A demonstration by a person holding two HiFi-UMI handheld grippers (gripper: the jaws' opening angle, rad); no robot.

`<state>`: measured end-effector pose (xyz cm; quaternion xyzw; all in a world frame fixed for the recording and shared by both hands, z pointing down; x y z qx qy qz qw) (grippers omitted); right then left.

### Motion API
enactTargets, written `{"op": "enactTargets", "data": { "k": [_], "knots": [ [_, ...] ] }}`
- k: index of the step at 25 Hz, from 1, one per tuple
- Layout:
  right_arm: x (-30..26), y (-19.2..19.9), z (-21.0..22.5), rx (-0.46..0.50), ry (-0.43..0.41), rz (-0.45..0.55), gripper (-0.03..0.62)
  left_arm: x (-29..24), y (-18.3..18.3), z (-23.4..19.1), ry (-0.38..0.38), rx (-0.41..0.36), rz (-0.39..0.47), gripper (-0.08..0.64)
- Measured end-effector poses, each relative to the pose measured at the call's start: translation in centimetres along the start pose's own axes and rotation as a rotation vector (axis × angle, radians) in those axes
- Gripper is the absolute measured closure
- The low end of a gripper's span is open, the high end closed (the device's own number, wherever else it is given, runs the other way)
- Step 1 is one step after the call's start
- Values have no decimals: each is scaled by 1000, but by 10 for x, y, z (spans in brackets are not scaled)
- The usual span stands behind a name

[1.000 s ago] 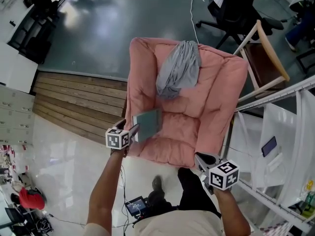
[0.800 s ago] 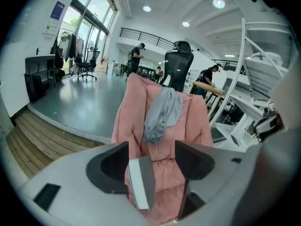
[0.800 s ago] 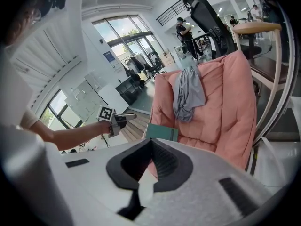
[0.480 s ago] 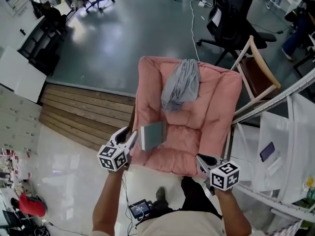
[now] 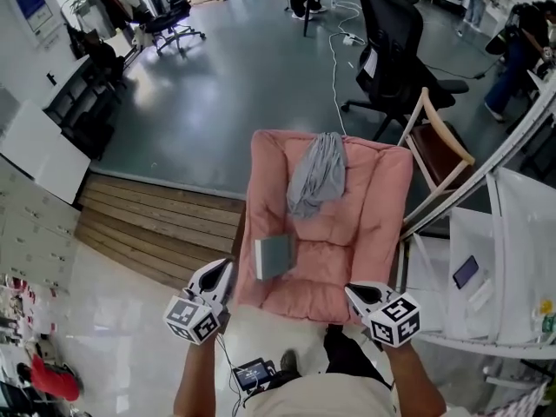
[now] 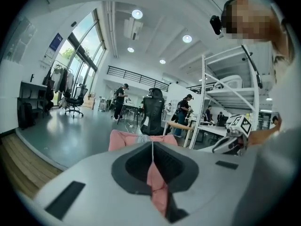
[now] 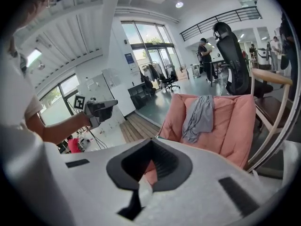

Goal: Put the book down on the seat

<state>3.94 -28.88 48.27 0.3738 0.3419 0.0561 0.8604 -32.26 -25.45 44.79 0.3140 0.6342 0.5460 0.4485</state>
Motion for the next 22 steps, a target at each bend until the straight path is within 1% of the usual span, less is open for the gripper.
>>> {"op": "enactTargets", "data": {
  "k": [5,9,12,18,22],
  "knots": [
    [10,2,-21,9,-7,17,601,29,-3,16,13,-4,10,545],
    [12,7,-39,17,-23,12,601,47,1,19,-2,33,18,545],
    [14,11,-46,29,-29,2,601,57,2,22,-12,45,29,545],
    [16,8,-54,49,-15,4,601,78,5,12,-46,55,41,545],
    [13,8,-66,52,-17,1,601,87,9,6,-45,80,41,545]
  ]
}}
Point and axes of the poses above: the fingertips, and each gripper's own axes: x backward along the fingers, z to its right, y out of its underside, the point moved 9 cm from there along x, backward along the fingers, and after that the axes turned 12 degrees about -x, right-handed, at the moved point
